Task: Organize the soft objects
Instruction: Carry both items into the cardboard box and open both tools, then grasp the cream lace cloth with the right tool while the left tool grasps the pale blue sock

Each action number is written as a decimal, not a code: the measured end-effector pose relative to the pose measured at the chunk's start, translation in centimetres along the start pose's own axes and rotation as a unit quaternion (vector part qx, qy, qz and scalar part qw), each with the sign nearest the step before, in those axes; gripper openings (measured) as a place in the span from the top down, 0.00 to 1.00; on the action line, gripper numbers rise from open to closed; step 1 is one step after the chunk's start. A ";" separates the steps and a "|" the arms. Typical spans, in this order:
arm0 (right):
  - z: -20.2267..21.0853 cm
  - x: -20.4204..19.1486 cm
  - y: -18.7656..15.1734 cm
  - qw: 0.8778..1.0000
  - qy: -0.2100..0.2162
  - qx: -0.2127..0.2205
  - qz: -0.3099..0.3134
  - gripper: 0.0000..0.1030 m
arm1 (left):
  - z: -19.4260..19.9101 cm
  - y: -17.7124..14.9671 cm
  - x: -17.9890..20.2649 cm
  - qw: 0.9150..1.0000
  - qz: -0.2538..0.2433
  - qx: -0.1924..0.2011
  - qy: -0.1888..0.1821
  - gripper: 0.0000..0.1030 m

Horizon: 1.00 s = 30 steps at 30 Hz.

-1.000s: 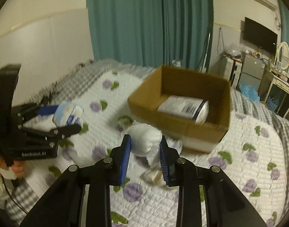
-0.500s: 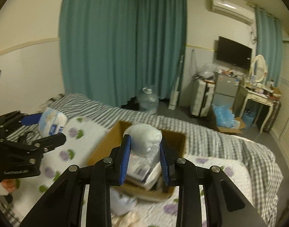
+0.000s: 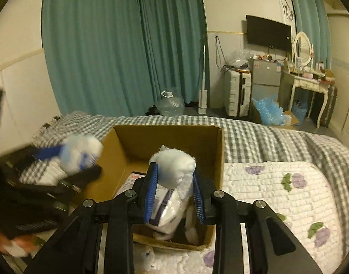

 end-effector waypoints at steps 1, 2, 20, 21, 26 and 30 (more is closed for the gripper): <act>0.0 0.0 0.1 1.000 0.001 0.002 0.001 0.72 | -0.8 -0.3 -0.1 1.000 0.005 -0.008 0.002 0.28; 0.0 0.0 0.1 1.000 -0.001 0.005 0.004 0.72 | -1.2 -0.5 0.0 1.000 0.006 -0.010 0.000 0.28; 7.0 0.4 1.9 0.998 -0.005 0.061 0.019 0.10 | 2.5 0.2 0.0 0.998 -0.018 0.034 0.049 0.15; 7.8 0.1 1.8 0.998 -0.010 0.061 0.033 0.09 | 3.2 0.2 -0.1 0.998 -0.020 0.038 0.053 0.15; 10.6 -1.0 -0.3 0.996 -0.021 0.049 0.076 0.05 | 7.5 -0.5 -1.4 0.996 -0.009 0.066 0.062 0.14; 11.2 -2.0 -4.1 0.996 -0.010 0.011 0.084 0.04 | 10.9 -1.8 -2.1 0.994 0.009 0.079 0.070 0.06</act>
Point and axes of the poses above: each gripper's, at about its wrist camera, not at the fingertips, and z roughly against the way its jaws point, x to its right, y to its top, the point moved 2 cm from there along -z, roughly the way its jaws point, and after that the axes turned 3 degrees about -y, right-handed, at the moved point
